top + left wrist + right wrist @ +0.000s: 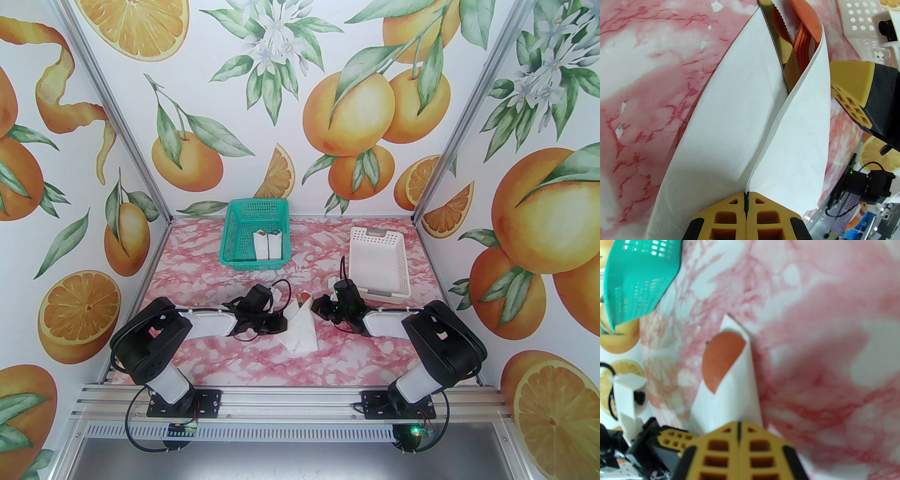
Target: Place the utensils on the paper napkin and roll it up
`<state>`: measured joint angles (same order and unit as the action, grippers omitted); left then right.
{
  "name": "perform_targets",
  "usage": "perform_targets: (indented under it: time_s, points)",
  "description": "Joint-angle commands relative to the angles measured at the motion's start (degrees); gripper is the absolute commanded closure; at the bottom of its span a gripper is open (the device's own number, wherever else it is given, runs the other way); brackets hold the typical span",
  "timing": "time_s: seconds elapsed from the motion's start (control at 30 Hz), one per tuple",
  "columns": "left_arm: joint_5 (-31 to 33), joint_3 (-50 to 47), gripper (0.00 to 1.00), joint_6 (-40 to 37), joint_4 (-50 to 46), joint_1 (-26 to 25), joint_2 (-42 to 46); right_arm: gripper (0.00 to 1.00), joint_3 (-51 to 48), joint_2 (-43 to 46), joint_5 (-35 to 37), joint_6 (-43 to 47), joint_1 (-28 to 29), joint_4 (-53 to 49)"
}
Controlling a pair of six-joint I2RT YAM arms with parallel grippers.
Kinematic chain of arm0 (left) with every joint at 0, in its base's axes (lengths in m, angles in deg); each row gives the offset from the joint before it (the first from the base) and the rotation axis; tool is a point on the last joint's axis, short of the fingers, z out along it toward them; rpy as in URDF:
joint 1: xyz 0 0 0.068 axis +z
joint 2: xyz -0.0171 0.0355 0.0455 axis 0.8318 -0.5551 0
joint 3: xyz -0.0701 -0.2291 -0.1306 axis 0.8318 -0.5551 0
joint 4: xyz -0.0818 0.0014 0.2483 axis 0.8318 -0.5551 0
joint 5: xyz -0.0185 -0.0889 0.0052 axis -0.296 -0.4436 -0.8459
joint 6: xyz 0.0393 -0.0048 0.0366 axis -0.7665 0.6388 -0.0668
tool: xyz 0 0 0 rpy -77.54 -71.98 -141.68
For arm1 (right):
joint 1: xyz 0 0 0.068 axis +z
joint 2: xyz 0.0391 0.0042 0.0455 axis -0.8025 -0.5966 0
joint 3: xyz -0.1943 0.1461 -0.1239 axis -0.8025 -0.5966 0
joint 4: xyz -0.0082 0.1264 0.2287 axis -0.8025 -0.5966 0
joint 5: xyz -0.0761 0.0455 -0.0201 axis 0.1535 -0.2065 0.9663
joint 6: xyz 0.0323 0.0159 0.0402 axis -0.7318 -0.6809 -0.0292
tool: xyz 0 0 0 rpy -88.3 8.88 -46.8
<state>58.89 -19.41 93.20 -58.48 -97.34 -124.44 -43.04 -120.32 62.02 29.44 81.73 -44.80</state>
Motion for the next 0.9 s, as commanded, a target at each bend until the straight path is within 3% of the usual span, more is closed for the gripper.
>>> perform_targets:
  time_s: [0.0, 0.53, 0.87]
  points:
    - [2.17, -1.56, 1.0, 0.22, -3.42, -0.25, -0.56, 1.0, 1.05, -1.01, 0.69, 1.0, -0.47, 0.71]
    - [2.35, -1.78, 1.0, 0.44, -3.36, -0.29, -0.38, 1.0, 2.32, -1.12, 2.88, 4.69, -0.42, -7.37]
    - [2.44, -1.88, 1.0, 0.4, -3.2, -0.25, -0.38, 1.0, 4.33, 6.24, 3.91, 7.23, -0.44, -15.33]
